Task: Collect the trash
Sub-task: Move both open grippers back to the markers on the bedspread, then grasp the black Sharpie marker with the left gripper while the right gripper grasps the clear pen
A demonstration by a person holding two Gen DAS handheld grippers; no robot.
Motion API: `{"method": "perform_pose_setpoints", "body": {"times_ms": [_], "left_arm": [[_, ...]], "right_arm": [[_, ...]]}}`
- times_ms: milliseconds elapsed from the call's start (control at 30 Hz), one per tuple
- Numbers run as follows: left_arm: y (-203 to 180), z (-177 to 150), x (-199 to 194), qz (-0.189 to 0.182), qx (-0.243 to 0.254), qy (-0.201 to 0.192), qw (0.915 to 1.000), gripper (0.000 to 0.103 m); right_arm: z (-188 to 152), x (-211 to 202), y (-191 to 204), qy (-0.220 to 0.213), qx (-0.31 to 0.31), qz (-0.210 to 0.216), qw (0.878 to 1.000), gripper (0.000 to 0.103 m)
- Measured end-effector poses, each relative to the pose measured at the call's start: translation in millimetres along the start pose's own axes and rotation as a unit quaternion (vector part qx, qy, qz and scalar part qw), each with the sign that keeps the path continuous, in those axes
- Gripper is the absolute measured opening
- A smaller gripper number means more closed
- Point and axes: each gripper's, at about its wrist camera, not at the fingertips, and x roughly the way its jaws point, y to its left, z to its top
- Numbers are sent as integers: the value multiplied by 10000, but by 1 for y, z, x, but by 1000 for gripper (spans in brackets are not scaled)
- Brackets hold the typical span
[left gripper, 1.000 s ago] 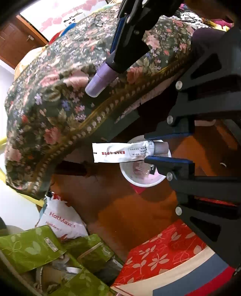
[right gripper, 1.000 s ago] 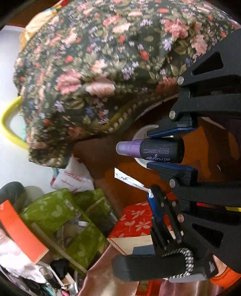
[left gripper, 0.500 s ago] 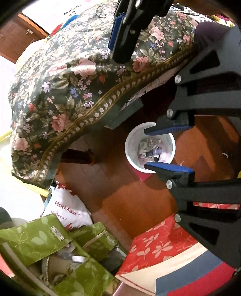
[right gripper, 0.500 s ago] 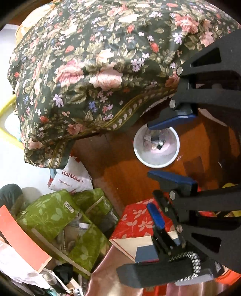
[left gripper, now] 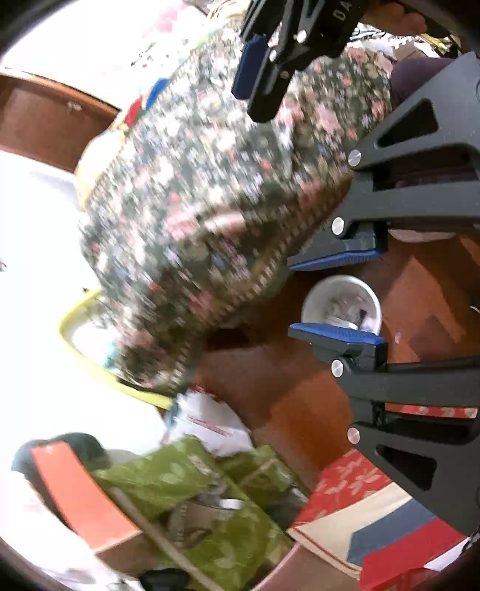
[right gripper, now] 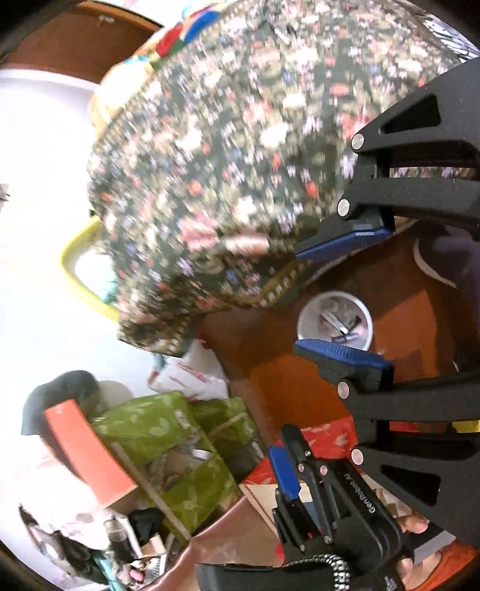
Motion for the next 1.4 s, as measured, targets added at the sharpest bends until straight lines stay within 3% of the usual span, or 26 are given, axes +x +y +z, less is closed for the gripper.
{"method": "perform_pose_setpoints", "body": {"times_ms": [133,433,833,1100,1300,1400], "left_arm": [[-36,11,-30,-136,248,-389,9988,27],[-121,29,-64,-548,705,-874,9922,28],[-247,52,-34,-1062,1243,-876,9826,33],[-312,71,18,-1352,1411,-647,9786,33],[-350,86,72,-1345,1461,-392,9793,33],[-364,92,99,-1344,1466,-295,9796,52]], "right_arm": [[-5,-37,-15,-383,67,-169,9991,41],[-24,-117,-65,-1264,354,-814,9880,41],[-53,-170,-166,-1830,1205,-1484,9643,41],[-75,-154,-254,-1530,1842,-1808,9539,41],[-87,-131,-305,-1185,2012,-2036,9508,41],[-89,-110,-332,-878,2137,-1978,9526,41]]}}
